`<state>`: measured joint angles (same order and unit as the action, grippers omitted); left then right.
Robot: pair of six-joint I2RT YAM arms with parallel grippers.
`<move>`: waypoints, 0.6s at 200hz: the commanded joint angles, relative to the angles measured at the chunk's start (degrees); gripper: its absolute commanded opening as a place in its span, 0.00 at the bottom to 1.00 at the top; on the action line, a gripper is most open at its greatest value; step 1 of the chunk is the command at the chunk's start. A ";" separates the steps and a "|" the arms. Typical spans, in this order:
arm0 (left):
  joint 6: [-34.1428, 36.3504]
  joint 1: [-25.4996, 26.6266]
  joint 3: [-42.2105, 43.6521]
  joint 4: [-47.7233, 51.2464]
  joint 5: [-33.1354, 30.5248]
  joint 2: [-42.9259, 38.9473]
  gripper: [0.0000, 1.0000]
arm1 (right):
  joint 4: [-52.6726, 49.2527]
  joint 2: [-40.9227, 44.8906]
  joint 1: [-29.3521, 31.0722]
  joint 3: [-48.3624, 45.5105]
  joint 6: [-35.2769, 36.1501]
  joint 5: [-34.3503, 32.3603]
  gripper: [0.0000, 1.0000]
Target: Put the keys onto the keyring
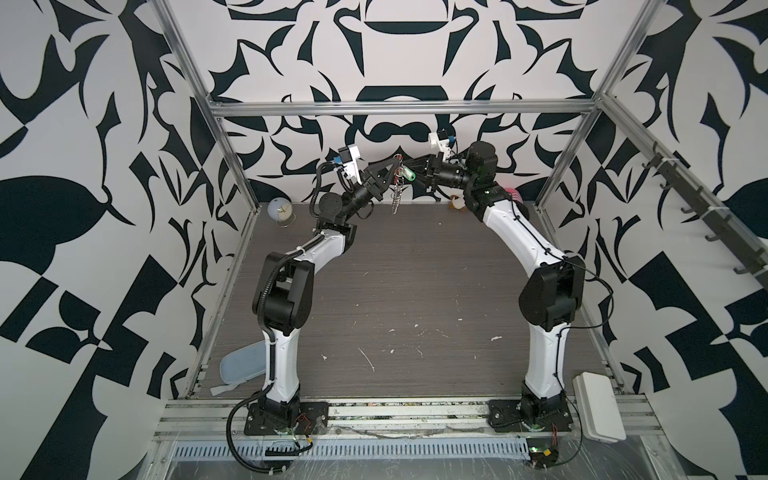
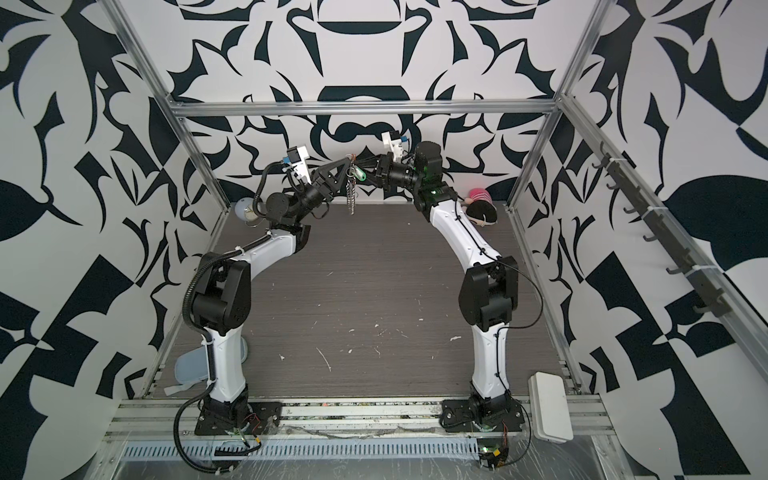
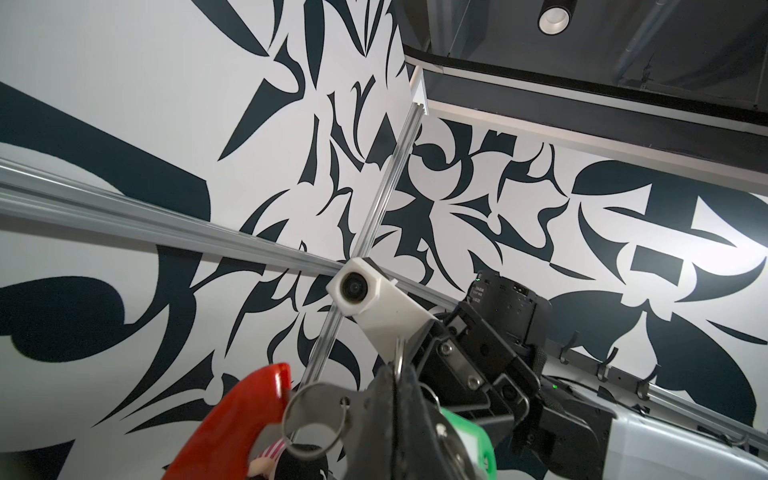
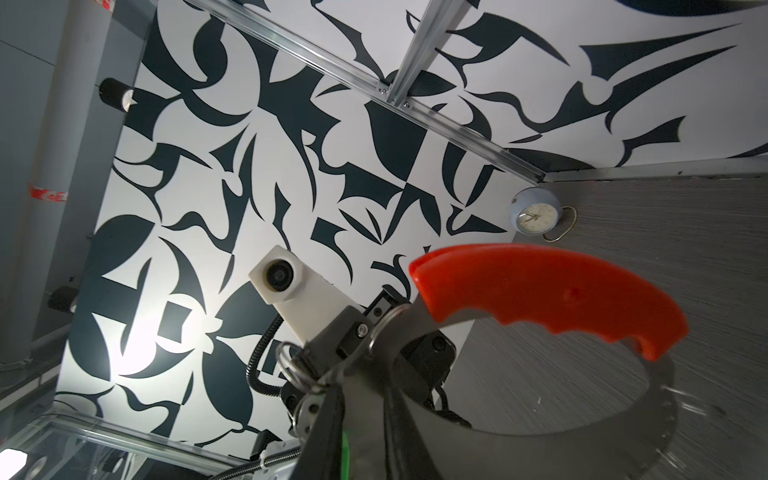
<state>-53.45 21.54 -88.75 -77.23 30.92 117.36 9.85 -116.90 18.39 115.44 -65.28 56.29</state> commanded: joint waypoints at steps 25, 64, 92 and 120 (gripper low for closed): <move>0.76 0.47 0.20 -5.38 2.25 -3.39 0.00 | -32.97 5.93 -1.25 9.14 28.65 -13.42 0.26; 0.18 0.51 0.39 -5.38 3.10 -3.20 0.00 | -38.46 4.41 -1.17 16.46 34.72 -15.77 0.27; 0.04 0.43 0.59 -5.39 3.03 -3.29 0.00 | -33.59 4.51 -0.75 17.07 33.68 -13.05 0.27; -0.71 0.23 0.24 -5.34 2.75 -3.10 0.00 | -29.49 3.90 0.14 16.88 32.01 -9.37 0.27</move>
<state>-53.15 21.91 -88.60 -78.43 33.76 117.05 -24.60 -114.48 17.50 130.63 -33.87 43.31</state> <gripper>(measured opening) 0.039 0.273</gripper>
